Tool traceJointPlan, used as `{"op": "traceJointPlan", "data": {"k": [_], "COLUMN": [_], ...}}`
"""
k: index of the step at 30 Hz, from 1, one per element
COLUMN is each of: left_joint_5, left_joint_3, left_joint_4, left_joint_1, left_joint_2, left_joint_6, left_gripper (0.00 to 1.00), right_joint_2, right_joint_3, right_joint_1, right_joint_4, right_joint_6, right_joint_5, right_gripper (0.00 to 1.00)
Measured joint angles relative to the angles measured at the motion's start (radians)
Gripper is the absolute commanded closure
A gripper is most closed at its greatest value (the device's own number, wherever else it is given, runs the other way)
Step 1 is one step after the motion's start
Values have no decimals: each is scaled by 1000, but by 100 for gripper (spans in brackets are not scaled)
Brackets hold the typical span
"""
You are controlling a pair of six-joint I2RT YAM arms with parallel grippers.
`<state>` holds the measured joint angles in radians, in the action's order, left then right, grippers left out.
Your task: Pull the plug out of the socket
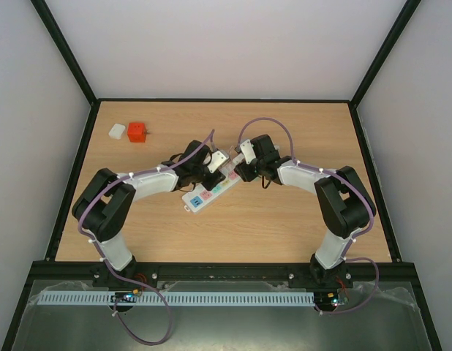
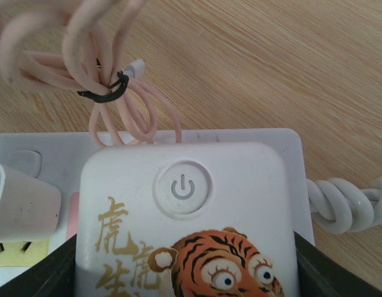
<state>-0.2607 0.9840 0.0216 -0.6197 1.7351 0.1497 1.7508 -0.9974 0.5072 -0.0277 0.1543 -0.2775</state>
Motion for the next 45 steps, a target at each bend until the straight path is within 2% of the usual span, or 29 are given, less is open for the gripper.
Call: {"op": "traceJointPlan", "data": {"k": [10,30,37,45], "left_joint_5": [8,-11,-12,-25], "left_joint_3": [-29,-50,-50,-45], "left_joint_4": [29,2,-50,-128], "left_joint_1": [-4,-2,37,148], "left_joint_2": [-21,-200,-269,-351], "left_joint_6": [-1,5,13,23], "left_gripper": [71,73,73,73], "right_joint_2": [0,0,0,0], "right_joint_3": [0,0,0,0], "right_joint_1": [0,0,0,0], "right_joint_4": [0,0,0,0], "right_joint_6": [0,0,0,0], "right_joint_5": [0,0,0,0], "right_gripper": [70,70,70,70]}}
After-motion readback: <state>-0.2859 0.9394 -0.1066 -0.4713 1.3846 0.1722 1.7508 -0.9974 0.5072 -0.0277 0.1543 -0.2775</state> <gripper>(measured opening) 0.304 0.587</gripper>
